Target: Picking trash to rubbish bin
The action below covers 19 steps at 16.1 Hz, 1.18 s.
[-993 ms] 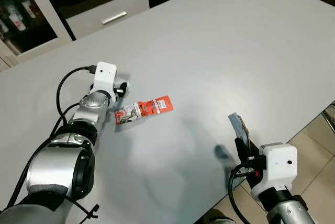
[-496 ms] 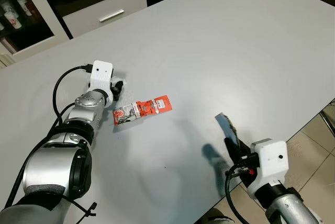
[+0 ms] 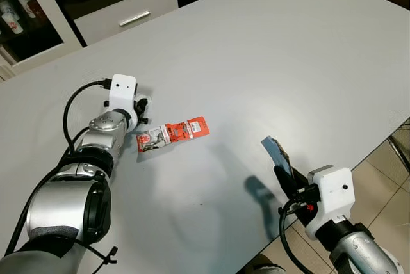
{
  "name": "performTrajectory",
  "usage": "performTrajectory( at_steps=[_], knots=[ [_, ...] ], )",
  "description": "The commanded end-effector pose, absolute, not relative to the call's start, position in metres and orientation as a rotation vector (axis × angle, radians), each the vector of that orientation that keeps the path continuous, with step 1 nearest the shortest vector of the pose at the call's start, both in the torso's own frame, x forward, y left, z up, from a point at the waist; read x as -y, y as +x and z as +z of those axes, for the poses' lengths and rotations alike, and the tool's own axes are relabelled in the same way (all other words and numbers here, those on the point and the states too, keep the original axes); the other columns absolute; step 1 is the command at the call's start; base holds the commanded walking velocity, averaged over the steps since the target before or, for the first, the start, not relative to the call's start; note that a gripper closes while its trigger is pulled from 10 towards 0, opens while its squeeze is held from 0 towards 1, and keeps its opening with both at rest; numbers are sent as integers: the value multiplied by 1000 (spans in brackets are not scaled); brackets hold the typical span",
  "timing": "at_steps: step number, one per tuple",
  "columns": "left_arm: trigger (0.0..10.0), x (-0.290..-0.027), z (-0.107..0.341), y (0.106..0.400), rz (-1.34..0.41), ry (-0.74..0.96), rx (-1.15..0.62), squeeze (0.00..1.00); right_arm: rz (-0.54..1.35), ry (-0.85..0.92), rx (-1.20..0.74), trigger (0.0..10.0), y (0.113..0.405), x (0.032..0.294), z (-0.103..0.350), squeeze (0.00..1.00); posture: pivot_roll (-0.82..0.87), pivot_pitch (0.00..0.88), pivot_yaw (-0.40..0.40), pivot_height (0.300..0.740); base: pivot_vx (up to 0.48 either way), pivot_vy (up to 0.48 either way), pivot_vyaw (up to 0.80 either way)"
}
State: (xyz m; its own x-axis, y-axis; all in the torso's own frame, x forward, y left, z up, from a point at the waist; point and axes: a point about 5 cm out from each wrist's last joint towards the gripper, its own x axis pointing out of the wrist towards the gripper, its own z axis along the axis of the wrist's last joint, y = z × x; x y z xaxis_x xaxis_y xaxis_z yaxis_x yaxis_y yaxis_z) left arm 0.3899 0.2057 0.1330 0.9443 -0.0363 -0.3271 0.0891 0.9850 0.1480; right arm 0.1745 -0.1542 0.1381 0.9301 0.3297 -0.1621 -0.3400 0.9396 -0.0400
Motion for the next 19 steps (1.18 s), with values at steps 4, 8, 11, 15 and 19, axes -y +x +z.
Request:
performTrajectory(
  at_steps=[4,8,11,15,19],
  knots=[
    [0,-218,101,373,-36,135,-476,0,361,-63,-173,10000,177,154,135,0,-265,155,48,740,0,0,0],
    [0,-219,116,380,-4,38,-391,0,357,-59,-160,10000,184,153,134,0,-232,140,44,740,0,0,0],
    [0,-224,138,388,-6,-90,-263,0,341,-26,-132,10000,193,150,133,0,-160,107,22,740,0,0,0],
    [0,-243,188,390,-98,-336,92,0,360,33,-73,10000,222,132,129,0,-56,47,12,740,0,0,0],
    [0,-225,213,356,-262,-462,309,0,367,62,-33,10000,237,126,129,0,-6,24,-2,740,0,0,0]
  ],
)
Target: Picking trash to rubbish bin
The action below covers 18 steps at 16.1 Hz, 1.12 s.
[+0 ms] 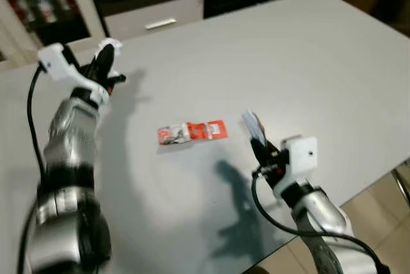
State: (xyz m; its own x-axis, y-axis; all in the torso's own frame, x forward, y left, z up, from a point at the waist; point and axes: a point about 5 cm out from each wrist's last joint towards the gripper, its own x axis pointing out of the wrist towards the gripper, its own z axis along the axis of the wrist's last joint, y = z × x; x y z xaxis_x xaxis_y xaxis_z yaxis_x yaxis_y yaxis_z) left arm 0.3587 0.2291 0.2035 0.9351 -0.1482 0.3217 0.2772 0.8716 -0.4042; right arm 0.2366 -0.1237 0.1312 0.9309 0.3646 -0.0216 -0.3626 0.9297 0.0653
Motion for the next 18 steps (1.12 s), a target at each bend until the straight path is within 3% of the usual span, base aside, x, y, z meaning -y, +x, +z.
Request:
performTrajectory(
  at_steps=[1,3,4,5,9,12,18],
  knots=[
    [0,-221,212,349,-274,-467,309,0,367,60,-28,10000,240,125,129,0,-2,17,-1,740,0,0,0],
    [0,-208,205,331,-248,-433,265,0,352,56,-7,10000,245,125,130,0,8,4,-6,740,0,0,0],
    [0,-200,198,320,-231,-325,223,0,326,60,-7,10000,247,127,129,0,14,0,-10,740,0,0,0],
    [10000,-195,191,314,-246,-266,183,0,318,58,-8,10000,248,128,129,0,18,0,-10,740,0,0,0],
    [10000,-184,149,273,-223,45,-4,0,330,28,-10,10000,250,129,126,0,27,0,-26,740,0,0,0],
    [10000,-179,142,260,-196,80,-37,0,317,32,-22,10000,251,129,122,0,35,0,-33,740,0,-92,0],
    [10000,-167,141,253,-209,124,-58,0,309,43,-44,10000,251,125,114,0,49,0,-39,740,0,-454,0]
  ],
)
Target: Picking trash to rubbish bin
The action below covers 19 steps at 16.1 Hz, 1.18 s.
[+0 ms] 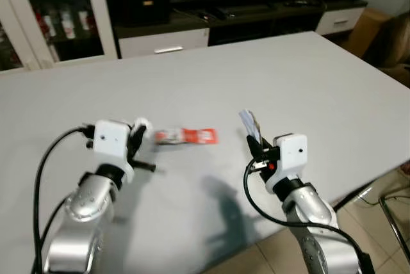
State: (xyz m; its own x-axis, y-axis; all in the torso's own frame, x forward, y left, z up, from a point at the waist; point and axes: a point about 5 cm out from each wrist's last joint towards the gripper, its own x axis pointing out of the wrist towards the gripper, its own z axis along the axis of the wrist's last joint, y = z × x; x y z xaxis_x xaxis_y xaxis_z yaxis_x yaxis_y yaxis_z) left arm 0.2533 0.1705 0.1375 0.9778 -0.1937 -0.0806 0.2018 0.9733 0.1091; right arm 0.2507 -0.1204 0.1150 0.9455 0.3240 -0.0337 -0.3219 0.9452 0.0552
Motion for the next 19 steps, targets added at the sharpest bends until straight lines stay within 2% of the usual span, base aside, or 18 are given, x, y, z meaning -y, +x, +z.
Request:
performTrajectory(
  at_steps=[1,7,11,17,19],
  knots=[
    [10000,-167,141,251,-209,136,-63,0,304,49,-44,10000,251,124,113,0,54,0,-39,740,0,-469,0],
    [10000,-168,142,247,-202,147,-74,0,302,62,-44,10000,251,121,111,0,59,0,-40,740,0,-467,0],
    [10000,-168,136,244,-207,96,-134,0,273,91,-71,10000,249,124,104,0,64,0,-42,740,0,335,0],
    [10000,-166,136,242,-215,115,-132,0,270,101,-95,10000,249,124,99,0,67,0,-34,740,0,0,0],
    [10000,-169,134,241,-200,118,-143,0,300,104,-80,10000,248,124,101,0,67,0,-32,740,0,0,800]
  ],
)
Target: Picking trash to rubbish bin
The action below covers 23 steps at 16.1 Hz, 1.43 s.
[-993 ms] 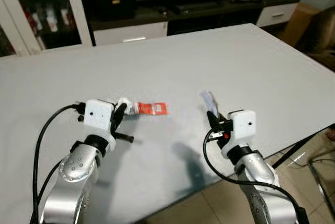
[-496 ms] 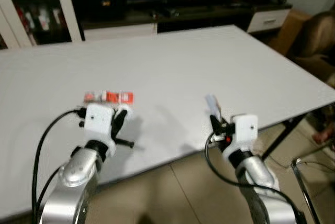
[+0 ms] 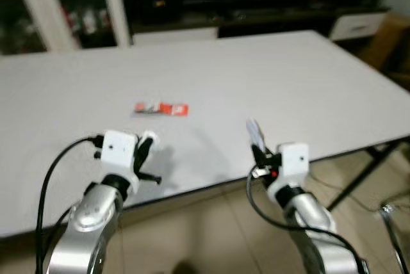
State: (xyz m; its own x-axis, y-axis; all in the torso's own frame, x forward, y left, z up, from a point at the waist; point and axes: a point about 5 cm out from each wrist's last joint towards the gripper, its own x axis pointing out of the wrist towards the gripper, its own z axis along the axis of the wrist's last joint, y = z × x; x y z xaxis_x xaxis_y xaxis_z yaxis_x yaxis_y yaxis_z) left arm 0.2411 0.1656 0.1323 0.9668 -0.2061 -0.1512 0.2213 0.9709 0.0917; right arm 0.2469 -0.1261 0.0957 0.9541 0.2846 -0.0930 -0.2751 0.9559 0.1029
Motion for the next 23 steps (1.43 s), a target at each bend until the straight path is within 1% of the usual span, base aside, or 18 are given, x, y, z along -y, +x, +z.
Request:
performTrajectory(
  at_steps=[1,4,6,8,10,11,12,15,16,17,18,19,20,23],
  knots=[
    [10000,-169,134,241,-201,116,-147,0,305,110,-76,10000,248,123,101,0,67,0,-34,740,0,0,800],
    [10000,-169,132,238,-195,91,-189,0,317,110,-45,10000,248,123,106,0,66,0,-31,740,0,0,800],
    [10000,-167,140,239,-215,132,-153,0,336,130,-19,10000,247,121,112,0,68,0,-28,740,0,0,800],
    [10000,-166,143,238,-206,165,-159,0,366,150,-14,10000,245,120,114,0,77,0,-21,740,0,0,800],
    [10000,-163,141,234,-196,125,-162,0,381,192,-11,10000,243,120,115,0,86,0,-13,740,0,0,800],
    [10000,-165,144,234,-95,93,-94,0,372,242,7,10000,245,121,121,0,86,0,-13,740,0,0,800],
    [10000,-165,143,234,-63,61,-97,0,367,247,12,10000,247,121,122,0,86,0,-2,740,0,0,800],
    [10000,-165,144,235,-51,88,-90,0,365,245,4,10000,246,119,119,0,88,0,-7,740,0,0,800],
    [10000,-166,140,236,-49,99,-113,0,374,239,-8,10000,245,118,117,0,87,0,-9,740,0,0,800],
    [10000,-166,138,236,-67,100,-133,0,378,232,-18,10000,244,118,116,0,87,0,-9,740,0,0,800],
    [10000,-165,134,232,-137,141,-143,0,394,223,-45,10000,242,118,111,0,80,0,-16,740,0,0,800],
    [10000,-167,134,230,-114,161,-123,0,407,222,-54,10000,242,119,111,0,78,0,-17,740,0,0,800],
    [10000,-170,133,227,-69,118,-129,0,433,224,-61,10000,241,118,110,0,76,0,-20,740,0,0,800],
    [10000,-171,136,225,-79,153,-119,0,490,249,-88,10000,237,114,106,0,87,0,-29,740,0,0,800]
  ],
)
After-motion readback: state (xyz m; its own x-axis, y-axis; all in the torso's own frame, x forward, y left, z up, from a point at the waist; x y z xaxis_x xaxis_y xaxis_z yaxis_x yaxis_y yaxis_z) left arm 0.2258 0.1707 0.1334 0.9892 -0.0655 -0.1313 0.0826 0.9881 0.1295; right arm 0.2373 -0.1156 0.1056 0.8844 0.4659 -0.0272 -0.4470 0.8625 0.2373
